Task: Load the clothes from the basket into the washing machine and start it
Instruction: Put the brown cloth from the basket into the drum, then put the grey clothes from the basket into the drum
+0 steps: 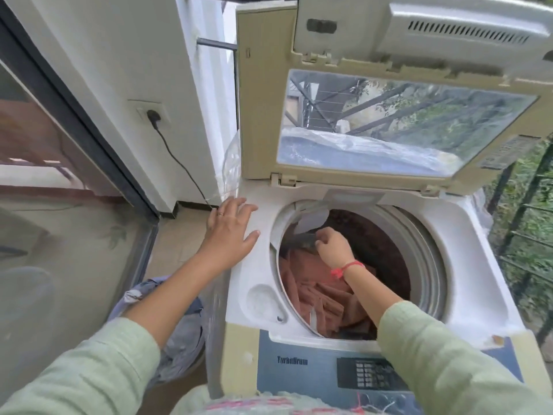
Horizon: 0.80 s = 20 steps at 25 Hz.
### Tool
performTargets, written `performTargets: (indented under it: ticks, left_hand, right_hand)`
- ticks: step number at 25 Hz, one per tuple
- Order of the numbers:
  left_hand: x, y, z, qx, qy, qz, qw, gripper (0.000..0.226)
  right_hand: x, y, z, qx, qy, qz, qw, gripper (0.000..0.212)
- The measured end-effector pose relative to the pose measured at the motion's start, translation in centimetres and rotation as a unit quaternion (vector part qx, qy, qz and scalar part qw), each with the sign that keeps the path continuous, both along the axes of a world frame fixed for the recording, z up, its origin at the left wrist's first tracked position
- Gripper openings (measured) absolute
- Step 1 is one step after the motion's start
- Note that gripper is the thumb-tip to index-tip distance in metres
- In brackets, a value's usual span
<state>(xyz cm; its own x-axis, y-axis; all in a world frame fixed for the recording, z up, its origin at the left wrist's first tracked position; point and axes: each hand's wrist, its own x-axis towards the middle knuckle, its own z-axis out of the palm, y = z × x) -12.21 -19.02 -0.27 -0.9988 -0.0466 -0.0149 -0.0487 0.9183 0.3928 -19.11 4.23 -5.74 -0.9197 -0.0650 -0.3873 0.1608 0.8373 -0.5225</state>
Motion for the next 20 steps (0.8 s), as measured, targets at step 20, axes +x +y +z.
performTargets:
  ticks: [20]
  left_hand:
    - [29.0, -10.8, -2.1, 0.13, -0.035, 0.463, 0.876, 0.033]
  right_hand:
    - [14.6, -12.9, 10.4, -0.266, 0.078, 0.333, 0.901, 0.017]
